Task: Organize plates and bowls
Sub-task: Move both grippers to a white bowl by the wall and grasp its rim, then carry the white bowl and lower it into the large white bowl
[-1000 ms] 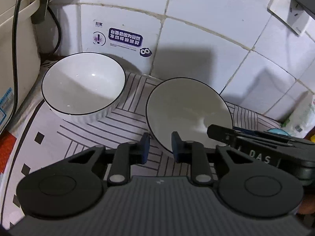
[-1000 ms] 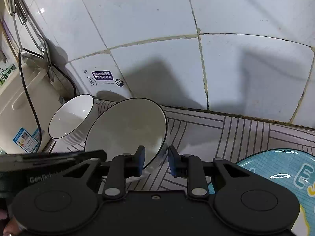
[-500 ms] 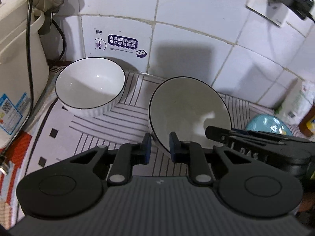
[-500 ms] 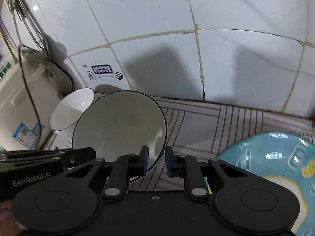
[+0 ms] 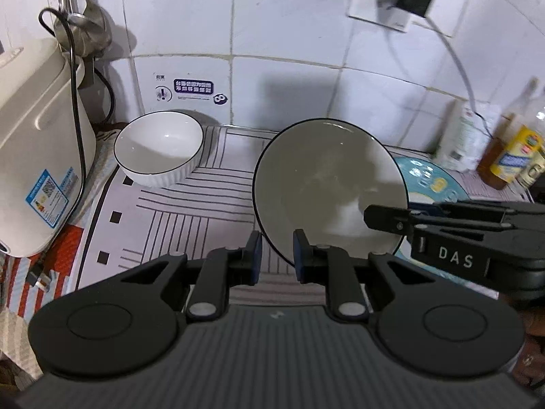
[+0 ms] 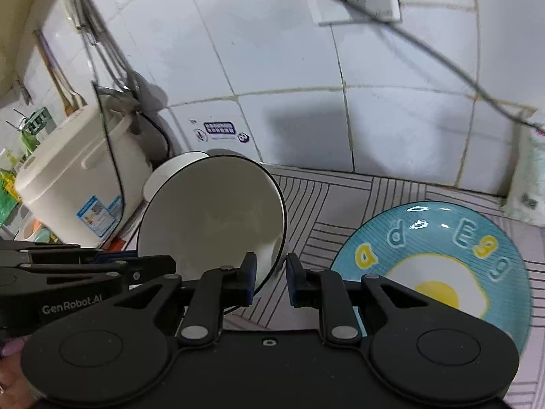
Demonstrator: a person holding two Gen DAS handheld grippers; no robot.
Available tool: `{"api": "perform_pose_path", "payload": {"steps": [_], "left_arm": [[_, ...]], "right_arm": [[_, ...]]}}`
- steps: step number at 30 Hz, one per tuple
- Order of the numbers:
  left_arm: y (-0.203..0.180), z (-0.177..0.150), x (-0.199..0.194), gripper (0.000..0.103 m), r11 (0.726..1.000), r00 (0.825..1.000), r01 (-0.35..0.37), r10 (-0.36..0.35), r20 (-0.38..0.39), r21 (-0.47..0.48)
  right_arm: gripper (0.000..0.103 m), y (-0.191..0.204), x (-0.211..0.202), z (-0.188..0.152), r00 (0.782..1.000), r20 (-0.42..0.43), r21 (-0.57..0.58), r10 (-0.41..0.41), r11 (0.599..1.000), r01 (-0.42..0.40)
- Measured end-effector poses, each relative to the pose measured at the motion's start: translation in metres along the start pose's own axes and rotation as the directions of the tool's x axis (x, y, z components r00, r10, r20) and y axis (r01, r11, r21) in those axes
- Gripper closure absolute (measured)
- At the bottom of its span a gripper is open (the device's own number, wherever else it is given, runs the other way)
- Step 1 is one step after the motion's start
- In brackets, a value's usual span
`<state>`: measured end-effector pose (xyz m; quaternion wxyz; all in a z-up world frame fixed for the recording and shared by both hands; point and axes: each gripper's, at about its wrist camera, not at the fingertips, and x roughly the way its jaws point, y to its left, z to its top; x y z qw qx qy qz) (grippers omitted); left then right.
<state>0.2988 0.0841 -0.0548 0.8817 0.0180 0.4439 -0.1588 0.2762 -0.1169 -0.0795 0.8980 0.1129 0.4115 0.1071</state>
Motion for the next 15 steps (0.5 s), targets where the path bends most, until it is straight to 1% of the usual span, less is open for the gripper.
{"api": "perform_pose_path", "payload": {"steps": [4, 9, 15], "left_arm": [[-0.012, -0.009, -0.02, 0.086, 0.999, 1.0, 0.013, -0.013, 0.007, 0.036], [-0.021, -0.018, -0.04, 0.086, 0.997, 0.999, 0.028, -0.029, 0.017, 0.078], [-0.032, -0.031, -0.054, 0.086, 0.994, 0.999, 0.035, -0.037, 0.022, 0.104]], "right_arm": [[0.081, 0.011, -0.027, -0.008, 1.0, 0.015, -0.017, -0.015, 1.0, 0.016], [0.081, 0.021, -0.061, -0.022, 0.998, 0.06, -0.008, -0.02, 1.0, 0.02], [0.08, 0.02, -0.082, -0.04, 0.997, 0.073, 0.026, -0.01, 1.0, 0.008]]}}
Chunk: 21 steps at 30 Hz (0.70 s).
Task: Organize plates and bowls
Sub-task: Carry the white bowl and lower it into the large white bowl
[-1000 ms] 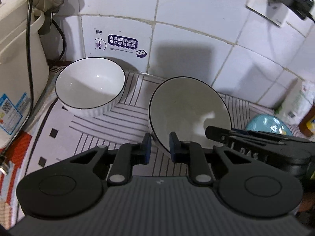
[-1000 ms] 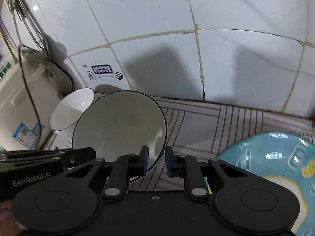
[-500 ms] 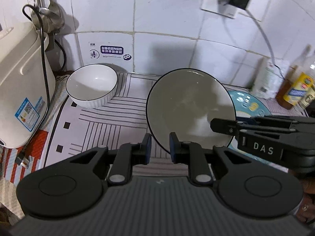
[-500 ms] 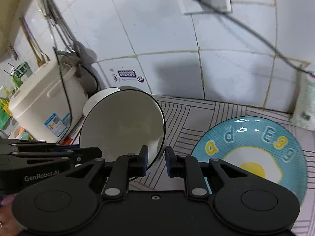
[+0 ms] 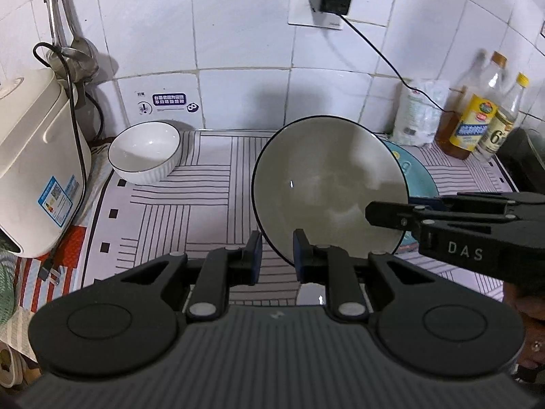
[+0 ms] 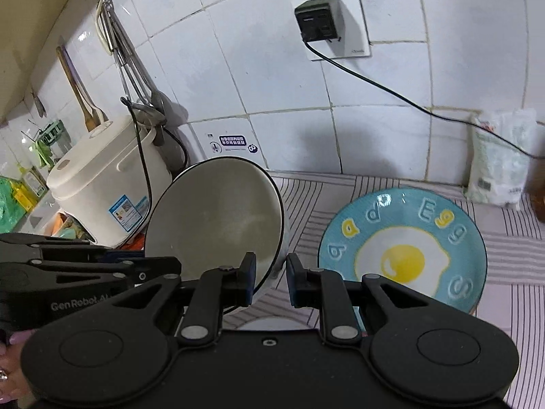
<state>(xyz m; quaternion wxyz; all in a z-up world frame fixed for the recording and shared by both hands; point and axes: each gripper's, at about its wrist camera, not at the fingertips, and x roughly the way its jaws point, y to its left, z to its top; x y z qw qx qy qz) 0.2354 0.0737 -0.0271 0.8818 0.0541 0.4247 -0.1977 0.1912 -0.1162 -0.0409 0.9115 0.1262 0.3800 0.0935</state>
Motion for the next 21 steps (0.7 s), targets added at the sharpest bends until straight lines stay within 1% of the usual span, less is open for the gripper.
{"api": "perform_pose_path", "payload": {"steps": [7, 12, 18, 21], "left_arm": [[-0.01, -0.016, -0.001, 0.086, 0.999, 0.998, 0.021, -0.019, -0.066, 0.027], [-0.021, -0.03, 0.0, 0.086, 0.998, 0.995, 0.003, 0.004, -0.102, 0.068], [-0.023, -0.041, 0.011, 0.086, 0.998, 0.983, 0.028, -0.017, -0.184, 0.055], [-0.026, -0.045, 0.016, 0.086, 0.998, 0.978, 0.03, -0.016, -0.209, 0.06]], "right_arm": [[0.08, -0.005, -0.012, -0.026, 1.0, -0.002, 0.046, -0.005, 0.999, 0.005], [0.08, -0.004, -0.016, -0.044, 1.0, -0.019, 0.062, -0.017, 0.998, 0.018], [0.08, -0.001, -0.019, -0.063, 0.999, -0.032, 0.042, -0.042, 0.998, 0.043], [0.08, -0.003, -0.019, -0.071, 0.998, -0.033, 0.05, -0.049, 0.997, 0.051]]}}
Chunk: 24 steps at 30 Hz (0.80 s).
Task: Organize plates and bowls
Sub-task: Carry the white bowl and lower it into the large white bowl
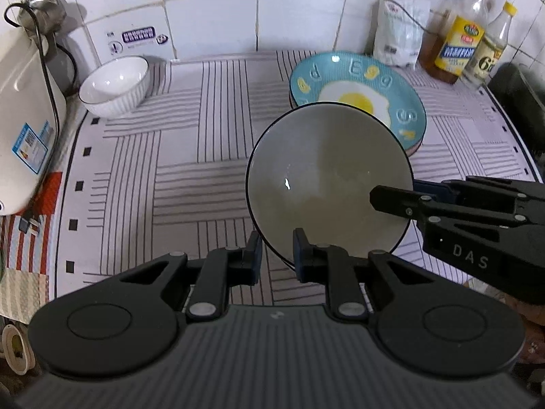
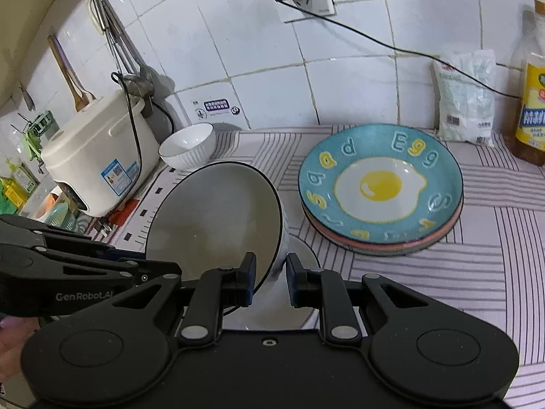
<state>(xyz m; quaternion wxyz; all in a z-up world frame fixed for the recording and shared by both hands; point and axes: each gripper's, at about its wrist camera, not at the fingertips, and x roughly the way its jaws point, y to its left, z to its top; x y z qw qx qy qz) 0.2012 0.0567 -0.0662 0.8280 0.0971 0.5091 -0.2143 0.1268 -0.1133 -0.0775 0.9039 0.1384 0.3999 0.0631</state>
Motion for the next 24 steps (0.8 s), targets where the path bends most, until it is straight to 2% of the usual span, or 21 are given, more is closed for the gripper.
{"api": "perform_pose_path", "payload": {"steps": [4, 8, 11, 24], "left_arm": [[-0.003, 0.0, 0.008, 0.086, 1.0, 0.999, 0.013, -0.014, -0.038, -0.008], [0.002, 0.003, 0.016, 0.086, 0.996, 0.995, 0.065, -0.069, -0.077, -0.054], [-0.001, 0.003, 0.02, 0.086, 0.997, 0.994, 0.057, -0.061, -0.087, -0.054], [-0.005, 0.003, 0.034, 0.084, 0.996, 0.988, 0.042, -0.053, -0.147, -0.075]], "right_arm": [[0.08, -0.003, 0.002, -0.009, 1.0, -0.003, 0.005, -0.02, 1.0, 0.02], [0.081, -0.003, 0.003, -0.015, 0.999, 0.012, -0.012, -0.052, 0.999, 0.052], [0.081, -0.005, 0.005, -0.018, 0.997, 0.024, -0.016, -0.074, 0.997, 0.075], [0.083, 0.009, 0.018, -0.031, 0.985, 0.047, -0.161, -0.164, 0.972, 0.17]]}}
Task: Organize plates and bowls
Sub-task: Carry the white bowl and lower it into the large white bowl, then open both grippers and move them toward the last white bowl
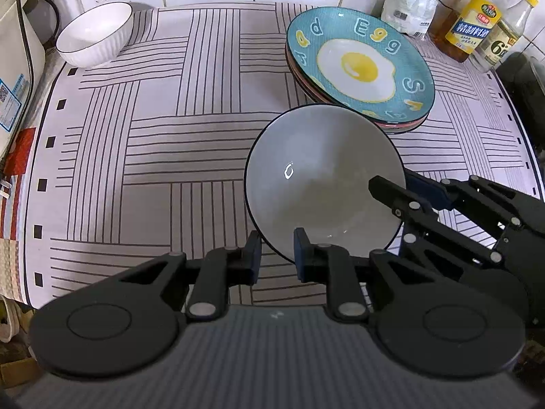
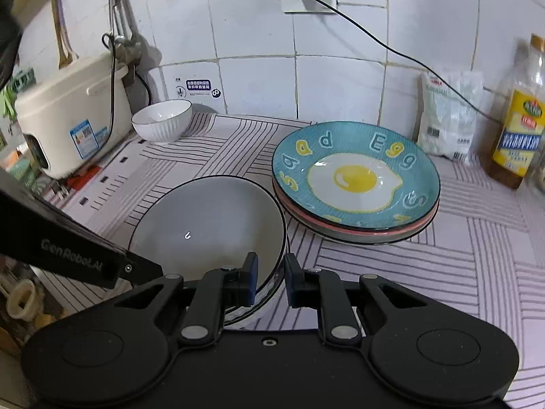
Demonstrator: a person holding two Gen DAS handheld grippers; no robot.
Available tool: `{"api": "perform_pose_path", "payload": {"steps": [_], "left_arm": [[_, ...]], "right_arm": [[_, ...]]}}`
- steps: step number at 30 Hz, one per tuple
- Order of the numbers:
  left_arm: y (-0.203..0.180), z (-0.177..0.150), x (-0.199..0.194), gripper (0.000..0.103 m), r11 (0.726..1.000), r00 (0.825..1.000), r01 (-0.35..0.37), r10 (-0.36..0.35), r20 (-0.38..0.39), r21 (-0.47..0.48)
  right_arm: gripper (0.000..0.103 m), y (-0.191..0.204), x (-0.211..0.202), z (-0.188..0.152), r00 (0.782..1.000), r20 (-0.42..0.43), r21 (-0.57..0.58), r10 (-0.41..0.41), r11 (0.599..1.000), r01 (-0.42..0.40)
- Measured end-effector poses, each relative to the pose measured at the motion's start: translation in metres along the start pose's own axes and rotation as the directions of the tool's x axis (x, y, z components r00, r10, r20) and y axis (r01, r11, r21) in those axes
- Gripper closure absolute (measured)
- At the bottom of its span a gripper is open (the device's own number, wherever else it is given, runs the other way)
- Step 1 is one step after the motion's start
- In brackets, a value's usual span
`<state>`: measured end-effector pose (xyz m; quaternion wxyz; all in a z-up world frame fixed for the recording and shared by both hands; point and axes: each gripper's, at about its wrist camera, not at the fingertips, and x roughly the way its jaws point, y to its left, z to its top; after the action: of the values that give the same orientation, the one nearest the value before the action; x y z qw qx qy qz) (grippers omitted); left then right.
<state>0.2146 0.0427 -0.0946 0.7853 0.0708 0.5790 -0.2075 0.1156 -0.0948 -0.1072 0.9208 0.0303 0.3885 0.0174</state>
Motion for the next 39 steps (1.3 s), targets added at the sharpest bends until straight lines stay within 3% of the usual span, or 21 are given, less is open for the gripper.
{"api": "perform_pose_path", "payload": {"steps": [10, 21, 24, 27, 34, 36, 39], "left_arm": [[0.002, -0.001, -0.001, 0.082, 1.0, 1.0, 0.011, -0.01, 0.015, -0.029], [0.006, -0.014, -0.024, 0.081, 1.0, 0.994, -0.024, 0.023, 0.109, 0.013], [0.012, -0.018, -0.031, 0.08, 1.0, 0.992, -0.023, 0.024, 0.124, -0.005], [0.021, -0.019, -0.043, 0.079, 1.0, 0.992, 0.0, 0.003, 0.128, -0.017], [0.044, -0.023, -0.062, 0.077, 0.999, 0.988, -0.04, 0.043, 0.146, -0.023], [0.055, -0.023, -0.068, 0.075, 0.998, 0.986, -0.055, 0.06, 0.158, -0.037], [0.071, -0.019, -0.075, 0.062, 0.996, 0.981, -0.07, 0.078, 0.176, -0.052]], "right_arm": [[0.08, 0.006, 0.002, -0.005, 0.999, 0.026, -0.041, -0.023, 0.999, 0.024], [0.079, 0.015, -0.026, -0.003, 0.999, 0.04, -0.094, 0.004, 0.996, -0.001], [0.071, 0.018, -0.04, -0.003, 0.996, 0.074, -0.092, 0.043, 0.995, -0.036], [0.055, 0.024, -0.057, -0.004, 0.985, 0.17, -0.09, 0.028, 0.996, -0.013], [0.04, 0.046, -0.07, -0.001, 0.972, 0.218, -0.159, 0.088, 0.986, -0.054], [0.038, 0.054, -0.067, -0.002, 0.969, 0.227, -0.173, 0.095, 0.983, -0.056], [0.034, 0.066, -0.061, -0.002, 0.966, 0.23, -0.17, 0.115, 0.983, -0.077]]}}
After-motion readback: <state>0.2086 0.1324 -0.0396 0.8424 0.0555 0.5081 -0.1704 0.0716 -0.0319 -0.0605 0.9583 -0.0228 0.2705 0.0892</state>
